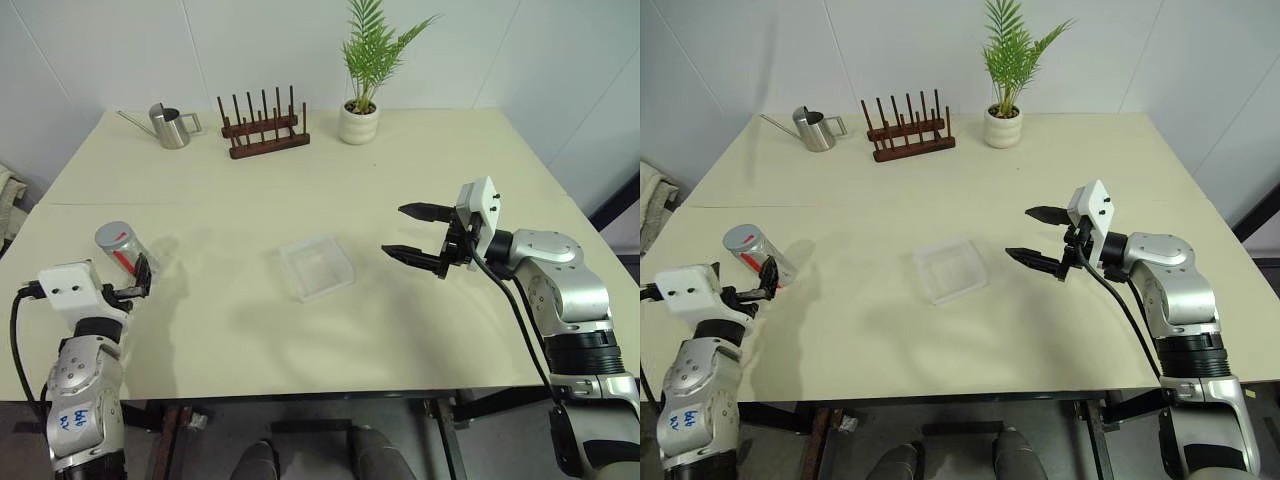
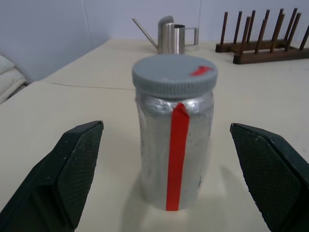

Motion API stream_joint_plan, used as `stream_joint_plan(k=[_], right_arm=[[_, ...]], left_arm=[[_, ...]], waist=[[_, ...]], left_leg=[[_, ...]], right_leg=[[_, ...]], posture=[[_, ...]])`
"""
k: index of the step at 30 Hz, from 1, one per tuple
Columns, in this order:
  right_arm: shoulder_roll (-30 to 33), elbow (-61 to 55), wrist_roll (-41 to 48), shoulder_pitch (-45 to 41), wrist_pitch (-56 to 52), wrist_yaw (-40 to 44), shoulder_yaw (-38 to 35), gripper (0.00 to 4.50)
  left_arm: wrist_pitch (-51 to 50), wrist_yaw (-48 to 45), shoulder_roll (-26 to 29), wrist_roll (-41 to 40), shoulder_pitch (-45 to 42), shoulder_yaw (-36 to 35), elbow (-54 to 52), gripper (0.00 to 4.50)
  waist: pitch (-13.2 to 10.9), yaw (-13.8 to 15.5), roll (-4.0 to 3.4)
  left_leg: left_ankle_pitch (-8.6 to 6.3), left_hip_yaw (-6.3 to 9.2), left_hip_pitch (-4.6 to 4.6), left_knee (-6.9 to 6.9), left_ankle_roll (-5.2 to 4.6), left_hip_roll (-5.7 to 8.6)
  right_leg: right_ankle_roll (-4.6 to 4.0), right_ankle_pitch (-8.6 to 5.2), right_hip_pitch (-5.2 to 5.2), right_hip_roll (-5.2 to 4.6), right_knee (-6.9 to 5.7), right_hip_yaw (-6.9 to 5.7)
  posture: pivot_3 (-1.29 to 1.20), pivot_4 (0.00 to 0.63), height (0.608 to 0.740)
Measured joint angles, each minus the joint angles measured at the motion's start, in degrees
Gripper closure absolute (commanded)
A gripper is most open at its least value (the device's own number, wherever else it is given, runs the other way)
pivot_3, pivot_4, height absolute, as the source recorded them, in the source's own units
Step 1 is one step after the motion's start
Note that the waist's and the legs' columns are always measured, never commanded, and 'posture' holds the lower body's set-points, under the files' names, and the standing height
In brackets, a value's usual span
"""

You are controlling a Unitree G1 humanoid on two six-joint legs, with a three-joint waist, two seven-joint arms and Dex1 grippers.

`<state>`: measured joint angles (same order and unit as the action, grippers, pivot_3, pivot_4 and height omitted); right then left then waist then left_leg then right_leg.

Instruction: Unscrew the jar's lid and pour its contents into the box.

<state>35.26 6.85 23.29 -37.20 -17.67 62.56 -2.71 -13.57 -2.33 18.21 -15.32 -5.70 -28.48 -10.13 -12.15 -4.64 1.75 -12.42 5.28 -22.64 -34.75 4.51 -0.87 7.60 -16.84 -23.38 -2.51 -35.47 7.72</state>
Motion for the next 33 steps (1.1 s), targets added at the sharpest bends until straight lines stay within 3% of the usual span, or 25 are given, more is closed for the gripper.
stream_joint_plan(k=[19,21,31,33], right_arm=[[-0.11,0.46,-1.40,-0.03,0.29,-0.93,0.00,0.00],[-0.22,0.47,-1.44,-0.03,0.30,-0.98,0.00,0.00],[-0.36,0.53,-1.85,-0.07,0.29,-2.11,0.00,0.00],[-0.36,0.53,-1.89,-0.07,0.29,-2.17,0.00,0.00]], left_arm=[[8.23,-1.24,2.63,0.29,-7.66,0.36,14.17,0.01],[8.95,-1.63,2.85,0.18,-8.20,0.38,15.63,0.01],[10.63,-3.79,2.99,-0.02,-9.69,1.64,18.02,0.01],[10.74,-4.06,2.99,-0.02,-9.70,1.79,18.41,0.41]], waist=[[0.00,-0.03,0.01],[0.00,-0.02,0.01],[-0.01,0.03,0.01],[0.00,0.02,0.01]], left_leg=[[-0.01,0.00,-0.02,0.08,0.00,-0.01],[-0.01,0.00,-0.02,0.11,0.00,-0.01],[-0.01,0.01,-0.04,0.22,0.01,-0.01],[-0.01,0.01,-0.04,0.25,0.01,-0.01]], right_leg=[[0.17,0.09,-0.04,0.00,0.03,0.00],[0.66,0.35,-0.06,0.00,0.03,-0.01],[0.76,0.40,-0.10,0.00,0.08,-0.02],[0.76,0.40,-0.11,0.00,0.08,-0.02]], posture=[[0.00,0.150,0.740],[0.00,0.150,0.740],[0.00,0.150,0.740],[0.00,0.150,0.740]])
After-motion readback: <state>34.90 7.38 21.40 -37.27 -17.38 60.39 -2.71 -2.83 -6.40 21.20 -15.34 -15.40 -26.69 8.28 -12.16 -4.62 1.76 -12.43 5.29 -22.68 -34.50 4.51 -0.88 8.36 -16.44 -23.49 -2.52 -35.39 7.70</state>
